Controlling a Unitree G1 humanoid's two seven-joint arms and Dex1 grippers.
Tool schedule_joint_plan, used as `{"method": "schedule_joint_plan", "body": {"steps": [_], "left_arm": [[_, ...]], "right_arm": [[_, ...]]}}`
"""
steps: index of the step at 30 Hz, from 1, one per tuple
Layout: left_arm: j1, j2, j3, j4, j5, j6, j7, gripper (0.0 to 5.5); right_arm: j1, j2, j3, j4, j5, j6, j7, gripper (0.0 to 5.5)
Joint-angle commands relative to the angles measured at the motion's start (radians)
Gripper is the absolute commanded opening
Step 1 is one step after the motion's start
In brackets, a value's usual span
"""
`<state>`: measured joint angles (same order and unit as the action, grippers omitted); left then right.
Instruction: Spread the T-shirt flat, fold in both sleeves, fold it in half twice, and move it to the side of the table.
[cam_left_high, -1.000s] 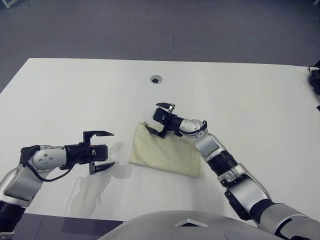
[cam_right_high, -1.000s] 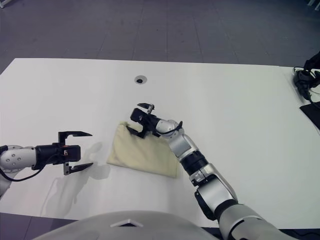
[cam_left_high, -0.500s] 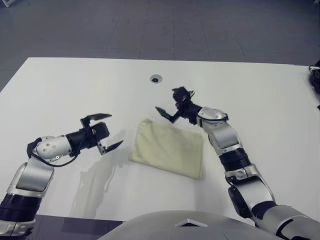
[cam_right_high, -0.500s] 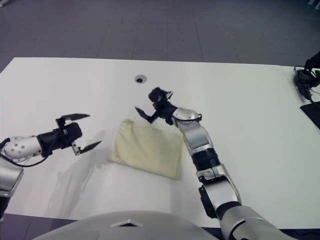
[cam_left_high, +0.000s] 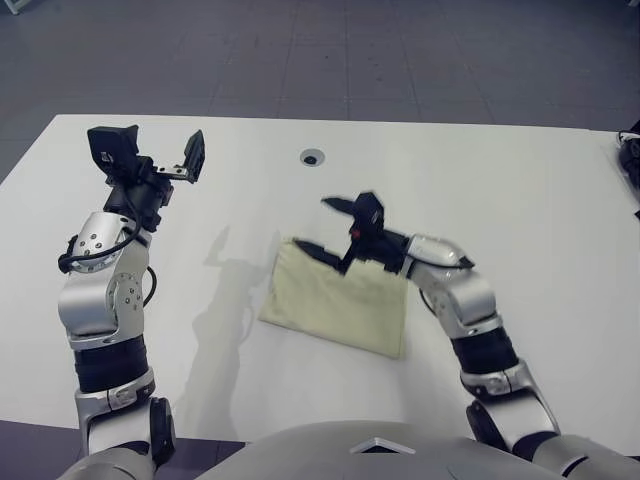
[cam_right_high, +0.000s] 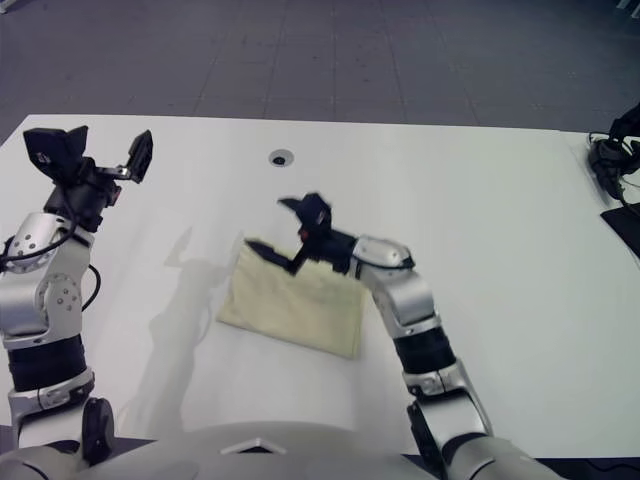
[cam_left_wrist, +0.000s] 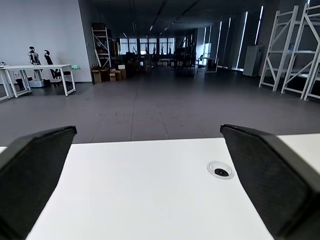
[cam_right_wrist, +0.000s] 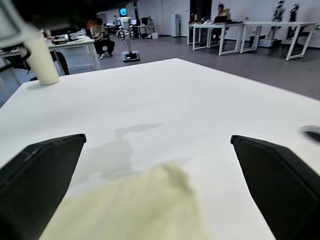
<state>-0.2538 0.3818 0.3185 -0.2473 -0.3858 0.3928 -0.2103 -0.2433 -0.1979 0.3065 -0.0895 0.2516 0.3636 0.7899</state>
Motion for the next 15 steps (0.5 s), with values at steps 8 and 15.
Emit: {"method": "schedule_joint_plan", "body": {"steps": [8,15], "left_arm": [[0.045,-0.052,-0.014,0.024,0.056,-0.129,0.019,5.37],[0.048,-0.058,-0.042,0.039,0.076,-0.163,0.005,5.37]], "right_arm": [[0.021,-0.019,0.21,0.373,-0.21,-0.215,0.072,5.4],[-0.043,-0.111,0.259,0.476,-0.332,-0.094,0.055,5.4]]}}
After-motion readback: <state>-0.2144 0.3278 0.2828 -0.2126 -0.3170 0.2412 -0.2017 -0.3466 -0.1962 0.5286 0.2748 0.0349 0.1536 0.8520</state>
